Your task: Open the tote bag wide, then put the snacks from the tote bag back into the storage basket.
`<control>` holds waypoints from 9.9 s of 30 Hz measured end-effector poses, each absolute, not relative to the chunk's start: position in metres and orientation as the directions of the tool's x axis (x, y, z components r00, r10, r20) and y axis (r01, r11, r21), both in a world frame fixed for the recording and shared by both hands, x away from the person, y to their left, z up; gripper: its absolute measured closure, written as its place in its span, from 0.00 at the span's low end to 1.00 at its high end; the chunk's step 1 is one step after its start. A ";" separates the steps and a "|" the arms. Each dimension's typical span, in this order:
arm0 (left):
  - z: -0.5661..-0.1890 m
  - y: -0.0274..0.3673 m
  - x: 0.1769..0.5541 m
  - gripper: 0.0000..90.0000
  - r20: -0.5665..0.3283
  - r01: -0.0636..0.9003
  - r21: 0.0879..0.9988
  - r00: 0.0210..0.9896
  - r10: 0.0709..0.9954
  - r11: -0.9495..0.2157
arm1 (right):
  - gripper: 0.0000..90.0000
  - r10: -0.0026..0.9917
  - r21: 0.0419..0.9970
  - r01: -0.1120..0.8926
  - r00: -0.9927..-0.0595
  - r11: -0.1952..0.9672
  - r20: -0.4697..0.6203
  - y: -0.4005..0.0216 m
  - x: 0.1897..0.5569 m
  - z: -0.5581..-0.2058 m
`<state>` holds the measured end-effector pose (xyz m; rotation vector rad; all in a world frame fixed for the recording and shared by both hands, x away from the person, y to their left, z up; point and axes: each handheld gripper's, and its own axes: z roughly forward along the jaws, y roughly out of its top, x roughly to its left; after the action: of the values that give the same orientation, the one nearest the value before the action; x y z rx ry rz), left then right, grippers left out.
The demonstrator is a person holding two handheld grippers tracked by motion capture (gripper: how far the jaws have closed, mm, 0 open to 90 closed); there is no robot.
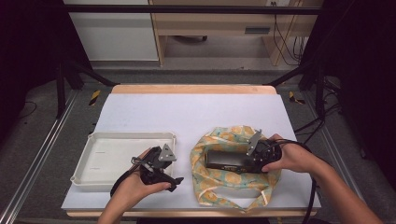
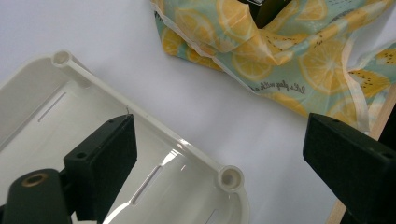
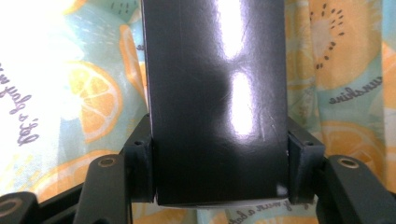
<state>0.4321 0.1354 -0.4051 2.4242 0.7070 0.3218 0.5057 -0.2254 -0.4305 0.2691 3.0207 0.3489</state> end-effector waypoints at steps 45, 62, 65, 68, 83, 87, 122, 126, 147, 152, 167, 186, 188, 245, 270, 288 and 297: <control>-0.342 0.130 0.470 0.07 0.153 0.251 0.493 0.918 0.367 -0.833 | 0.48 0.184 0.397 0.089 -0.961 0.914 -0.207 -0.228 0.467 -0.355; -0.313 0.136 0.476 0.08 0.208 0.240 0.455 0.908 0.364 -0.857 | 0.48 0.169 0.377 0.081 -0.964 0.923 -0.207 -0.201 0.472 -0.343; -0.310 0.134 0.475 0.08 0.217 0.227 0.444 0.911 0.350 -0.867 | 0.48 0.169 0.370 0.084 -0.964 0.925 -0.205 -0.198 0.473 -0.342; -0.307 0.131 0.475 0.08 0.217 0.211 0.440 0.918 0.332 -0.873 | 0.48 0.162 0.373 0.081 -0.968 0.924 -0.192 -0.194 0.473 -0.342; -0.299 0.104 0.469 0.07 0.256 0.081 0.333 0.951 0.173 -0.939 | 0.48 0.147 0.391 0.072 -0.975 0.917 -0.166 -0.179 0.470 -0.340; -0.299 0.097 0.467 0.07 0.257 0.053 0.307 0.957 0.136 -0.950 | 0.48 0.143 0.392 0.068 -0.976 0.918 -0.164 -0.177 0.467 -0.336; -0.322 0.062 0.471 0.17 0.178 -0.063 0.230 0.984 -0.022 -0.971 | 0.48 0.148 0.398 0.087 -0.981 0.913 -0.126 -0.164 0.461 -0.343; -0.325 0.058 0.473 0.19 0.168 -0.072 0.220 0.985 -0.035 -0.973 | 0.48 0.147 0.402 0.087 -0.982 0.911 -0.122 -0.165 0.459 -0.343; -0.341 0.045 0.478 0.30 0.122 -0.104 0.108 0.988 -0.091 -0.989 | 0.48 0.133 0.400 0.074 -0.984 0.913 -0.120 -0.159 0.457 -0.343; -0.343 0.045 0.480 0.32 0.117 -0.098 0.097 0.989 -0.087 -0.990 | 0.48 0.133 0.403 0.073 -0.984 0.912 -0.121 -0.158 0.458 -0.342; -0.343 0.046 0.481 0.46 0.129 -0.100 0.095 0.988 -0.087 -0.991 | 0.48 0.130 0.404 0.071 -0.984 0.912 -0.122 -0.157 0.459 -0.343; -0.344 0.049 0.479 0.48 0.155 -0.093 0.091 0.985 -0.078 -0.992 | 0.47 0.102 0.409 0.036 -0.985 0.912 -0.140 -0.155 0.461 -0.345; -0.345 0.050 0.480 0.48 0.153 -0.094 0.096 0.985 -0.079 -0.991 | 0.47 0.107 0.411 0.041 -0.984 0.911 -0.140 -0.155 0.462 -0.346; -0.309 0.179 0.502 0.48 0.208 0.037 0.117 0.976 0.061 -0.992 | 0.17 0.538 0.635 0.258 -0.790 0.728 -0.295 -0.219 0.448 -0.376; -0.306 0.217 0.507 0.48 0.225 0.025 0.072 0.973 0.041 -0.997 | 0.16 0.609 0.684 0.272 -0.728 0.677 -0.314 -0.228 0.434 -0.385; -0.323 0.243 0.509 0.48 0.204 0.049 0.072 0.977 0.063 -0.996 | 0.16 0.633 0.687 0.296 -0.712 0.663 -0.304 -0.232 0.436 -0.390; -0.336 0.253 0.518 0.48 0.192 0.065 0.072 0.978 0.078 -0.995 | 0.16 0.663 0.686 0.335 -0.693 0.645 -0.284 -0.240 0.434 -0.395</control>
<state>0.5177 0.2527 -0.3358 3.0591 0.1104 0.3015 0.4338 -0.2402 -0.3949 0.7772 2.3413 0.8303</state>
